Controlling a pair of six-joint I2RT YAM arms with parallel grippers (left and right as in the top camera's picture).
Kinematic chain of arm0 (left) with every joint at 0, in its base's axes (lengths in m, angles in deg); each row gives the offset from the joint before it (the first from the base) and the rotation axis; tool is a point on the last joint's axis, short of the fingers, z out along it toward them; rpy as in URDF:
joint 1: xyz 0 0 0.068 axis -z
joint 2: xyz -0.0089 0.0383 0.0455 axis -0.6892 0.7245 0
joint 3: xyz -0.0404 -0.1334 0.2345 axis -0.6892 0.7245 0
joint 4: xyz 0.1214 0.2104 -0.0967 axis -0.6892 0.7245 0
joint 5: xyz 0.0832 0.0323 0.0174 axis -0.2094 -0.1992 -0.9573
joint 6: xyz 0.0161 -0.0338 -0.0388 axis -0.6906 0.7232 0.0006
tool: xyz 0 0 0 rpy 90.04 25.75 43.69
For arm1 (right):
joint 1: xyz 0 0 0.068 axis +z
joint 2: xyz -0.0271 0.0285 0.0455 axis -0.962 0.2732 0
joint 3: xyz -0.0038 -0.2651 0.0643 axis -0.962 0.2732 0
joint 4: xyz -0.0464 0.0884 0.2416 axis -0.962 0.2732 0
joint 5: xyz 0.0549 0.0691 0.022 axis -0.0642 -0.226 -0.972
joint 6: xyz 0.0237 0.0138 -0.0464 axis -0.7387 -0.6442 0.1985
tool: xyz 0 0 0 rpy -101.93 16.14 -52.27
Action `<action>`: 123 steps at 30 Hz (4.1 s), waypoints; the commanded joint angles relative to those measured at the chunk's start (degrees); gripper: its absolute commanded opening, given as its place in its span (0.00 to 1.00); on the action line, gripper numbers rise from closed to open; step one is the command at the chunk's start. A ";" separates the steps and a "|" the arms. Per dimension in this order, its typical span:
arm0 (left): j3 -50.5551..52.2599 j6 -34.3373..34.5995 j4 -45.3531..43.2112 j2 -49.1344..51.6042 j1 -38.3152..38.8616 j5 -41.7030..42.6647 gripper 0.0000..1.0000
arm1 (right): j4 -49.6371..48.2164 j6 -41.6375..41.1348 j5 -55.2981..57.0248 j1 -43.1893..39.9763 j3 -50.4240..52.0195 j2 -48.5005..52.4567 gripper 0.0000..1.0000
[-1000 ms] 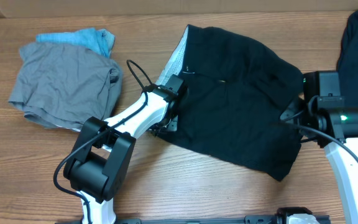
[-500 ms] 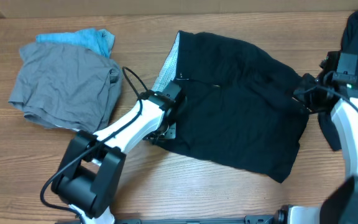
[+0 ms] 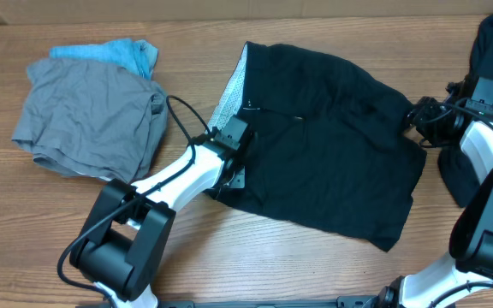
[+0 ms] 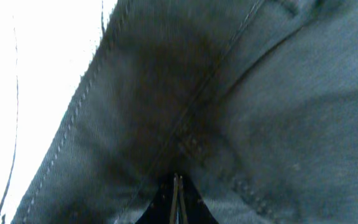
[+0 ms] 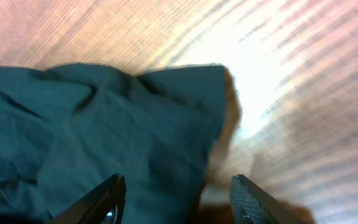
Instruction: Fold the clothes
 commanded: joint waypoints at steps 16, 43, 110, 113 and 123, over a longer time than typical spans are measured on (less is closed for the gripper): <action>10.08 1.07 -3.89 -0.72 0.42 3.15 0.04 | -25.59 -0.46 -9.44 -0.13 -5.60 6.21 0.04; -4.44 -2.86 4.00 -2.08 0.26 -6.03 0.04 | 30.91 -0.50 -1.88 -0.11 -35.08 3.45 0.04; -44.78 -22.91 -10.25 31.15 -10.05 -12.17 0.04 | 0.92 -12.96 13.90 20.39 20.92 -36.09 0.04; -44.78 -23.32 -9.44 27.19 -9.44 -12.22 0.04 | -2.01 -11.93 11.39 18.05 18.56 -30.77 0.04; -44.63 -14.97 13.81 8.59 -10.23 -6.54 0.04 | 19.98 -5.97 6.34 7.93 4.83 -24.28 0.04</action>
